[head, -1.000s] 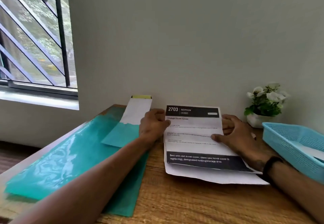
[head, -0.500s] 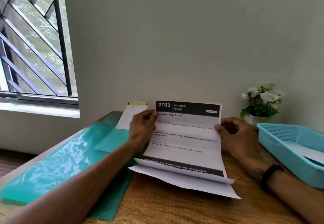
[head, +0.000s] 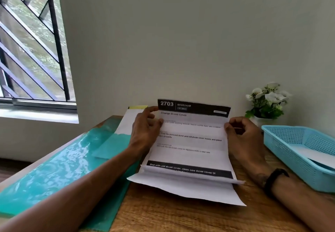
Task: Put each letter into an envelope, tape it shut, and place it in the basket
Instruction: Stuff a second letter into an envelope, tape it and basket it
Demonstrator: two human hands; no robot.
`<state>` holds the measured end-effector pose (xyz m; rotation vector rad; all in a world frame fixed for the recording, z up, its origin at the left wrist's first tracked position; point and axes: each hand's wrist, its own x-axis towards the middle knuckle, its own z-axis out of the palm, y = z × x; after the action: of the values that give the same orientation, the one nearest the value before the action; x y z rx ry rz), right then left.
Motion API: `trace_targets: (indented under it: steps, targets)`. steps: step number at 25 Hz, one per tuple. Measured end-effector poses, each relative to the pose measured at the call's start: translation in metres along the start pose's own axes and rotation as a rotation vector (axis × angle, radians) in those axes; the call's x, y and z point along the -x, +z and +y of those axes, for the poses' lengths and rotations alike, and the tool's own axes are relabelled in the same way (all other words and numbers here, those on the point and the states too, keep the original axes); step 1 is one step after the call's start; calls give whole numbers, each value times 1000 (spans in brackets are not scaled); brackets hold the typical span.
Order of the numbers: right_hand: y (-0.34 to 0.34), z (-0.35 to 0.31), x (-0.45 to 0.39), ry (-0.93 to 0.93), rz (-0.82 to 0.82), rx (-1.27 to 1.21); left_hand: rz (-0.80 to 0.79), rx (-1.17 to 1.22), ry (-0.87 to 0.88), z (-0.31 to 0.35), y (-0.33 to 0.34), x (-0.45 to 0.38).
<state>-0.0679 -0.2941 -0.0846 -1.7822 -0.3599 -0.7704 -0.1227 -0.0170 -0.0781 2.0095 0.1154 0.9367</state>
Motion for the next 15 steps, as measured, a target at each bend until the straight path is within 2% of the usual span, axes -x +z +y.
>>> trace_targets:
  steps: [4,9,11,15]
  targets:
    - [-1,1,-2,14,-10,-46,-51,70,-20,7,-5,-1]
    - [-3,0,-1,37,7,-72,-243,552,-277,13,-6,-2]
    - [-3,0,-1,54,1,-78,-313,602,-323,12,-5,-2]
    - [-4,5,-4,117,-52,-152,-329,637,-379,7,-4,-4]
